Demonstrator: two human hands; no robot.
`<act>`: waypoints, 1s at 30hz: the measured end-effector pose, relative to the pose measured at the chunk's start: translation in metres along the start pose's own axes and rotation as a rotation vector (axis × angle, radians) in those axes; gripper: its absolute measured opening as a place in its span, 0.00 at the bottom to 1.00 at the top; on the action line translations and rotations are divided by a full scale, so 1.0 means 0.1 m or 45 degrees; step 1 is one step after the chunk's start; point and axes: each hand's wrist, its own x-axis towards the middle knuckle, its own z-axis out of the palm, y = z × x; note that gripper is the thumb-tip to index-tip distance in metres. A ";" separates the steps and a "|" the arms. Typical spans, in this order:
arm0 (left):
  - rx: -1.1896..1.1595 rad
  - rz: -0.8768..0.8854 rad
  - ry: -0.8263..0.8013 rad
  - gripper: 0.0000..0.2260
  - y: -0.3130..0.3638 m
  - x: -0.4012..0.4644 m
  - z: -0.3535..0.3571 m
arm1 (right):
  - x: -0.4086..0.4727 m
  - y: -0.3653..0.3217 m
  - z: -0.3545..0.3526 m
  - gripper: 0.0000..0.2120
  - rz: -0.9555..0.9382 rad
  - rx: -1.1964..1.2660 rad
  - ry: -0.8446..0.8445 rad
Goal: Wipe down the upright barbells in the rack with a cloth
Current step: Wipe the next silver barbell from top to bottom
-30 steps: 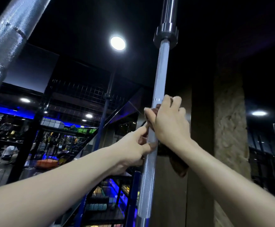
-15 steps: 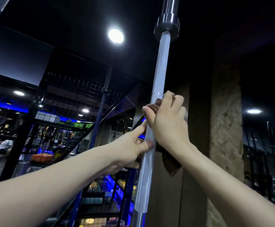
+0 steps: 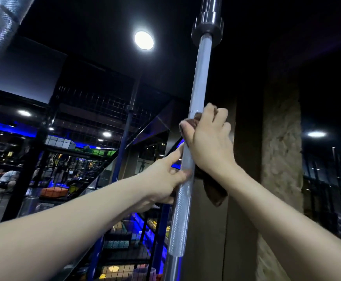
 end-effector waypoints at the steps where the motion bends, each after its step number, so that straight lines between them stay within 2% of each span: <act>1: -0.008 0.006 0.004 0.25 0.01 -0.01 0.02 | -0.07 0.02 -0.02 0.35 -0.012 -0.010 -0.038; 4: -0.035 0.017 0.013 0.25 0.03 -0.02 0.05 | 0.24 0.01 -0.09 0.34 0.063 0.072 -0.089; 8: -0.101 0.036 0.005 0.24 -0.03 0.04 0.04 | 0.84 -0.02 -0.10 0.33 0.169 0.129 -0.045; 12: -0.061 0.062 -0.085 0.24 -0.18 -0.05 0.00 | 0.56 -0.03 -0.02 0.33 0.137 0.085 0.063; 15: -0.062 -0.013 -0.141 0.22 -0.27 -0.22 0.02 | 0.00 -0.02 0.00 0.36 0.054 0.034 0.002; 18: -0.043 -0.048 -0.098 0.22 -0.30 -0.24 0.04 | -0.34 -0.05 0.00 0.39 0.031 -0.084 -0.055; 21: -0.045 -0.048 -0.071 0.24 -0.31 -0.20 0.06 | -0.07 -0.09 -0.03 0.38 0.093 -0.161 -0.079; 26: -0.041 -0.061 -0.062 0.25 -0.35 -0.17 0.05 | 0.65 -0.14 -0.10 0.37 0.199 -0.046 -0.073; 30: -0.048 -0.086 -0.071 0.26 -0.35 -0.17 0.05 | 0.30 -0.16 -0.03 0.37 0.236 -0.060 0.023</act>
